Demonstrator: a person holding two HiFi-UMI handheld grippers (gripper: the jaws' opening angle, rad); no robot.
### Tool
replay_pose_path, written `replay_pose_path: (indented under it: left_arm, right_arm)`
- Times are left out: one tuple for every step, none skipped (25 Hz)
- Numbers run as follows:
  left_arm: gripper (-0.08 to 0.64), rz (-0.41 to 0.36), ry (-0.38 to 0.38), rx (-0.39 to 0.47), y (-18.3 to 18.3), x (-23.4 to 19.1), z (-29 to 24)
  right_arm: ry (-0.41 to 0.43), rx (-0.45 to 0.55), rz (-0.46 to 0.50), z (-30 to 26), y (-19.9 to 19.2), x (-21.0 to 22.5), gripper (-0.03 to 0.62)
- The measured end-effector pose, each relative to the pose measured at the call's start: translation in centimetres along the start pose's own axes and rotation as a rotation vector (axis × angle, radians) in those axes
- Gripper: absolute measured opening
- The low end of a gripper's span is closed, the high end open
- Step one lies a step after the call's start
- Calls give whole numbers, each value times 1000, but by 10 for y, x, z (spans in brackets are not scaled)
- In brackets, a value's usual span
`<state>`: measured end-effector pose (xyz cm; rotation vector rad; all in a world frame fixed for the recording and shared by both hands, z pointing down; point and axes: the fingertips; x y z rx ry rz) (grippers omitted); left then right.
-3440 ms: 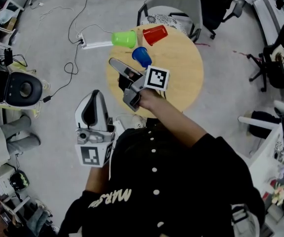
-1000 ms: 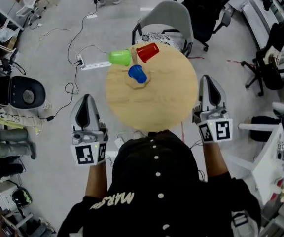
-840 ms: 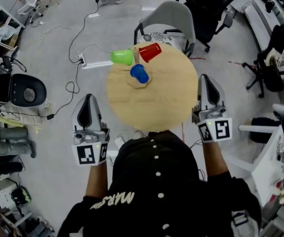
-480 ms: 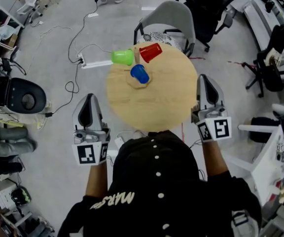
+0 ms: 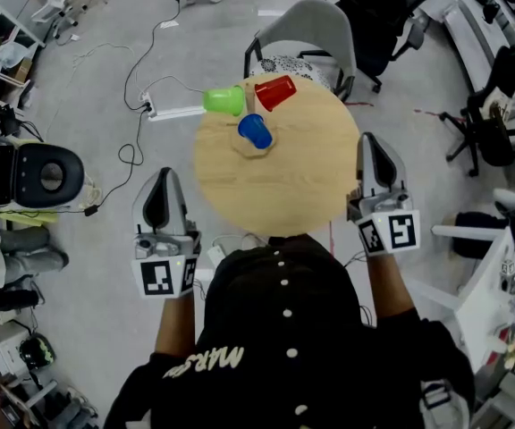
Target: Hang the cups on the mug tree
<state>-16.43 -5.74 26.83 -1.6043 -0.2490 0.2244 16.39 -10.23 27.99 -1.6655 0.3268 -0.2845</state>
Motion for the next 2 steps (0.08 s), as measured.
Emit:
replay_pose_path:
  left_arm:
    - [2, 1, 1, 0, 0, -1, 0]
    - [2, 2, 1, 1, 0, -1, 0]
  right_arm:
    - [0, 0, 0, 0, 0, 0, 0]
    - [1, 1, 0, -1, 1, 0, 0]
Point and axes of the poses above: the fingertips, and each gripper's own axes: z backward along the fingers, x to its right, y out of its top, and after that the axes turned 14 degrees about -x, right-handed
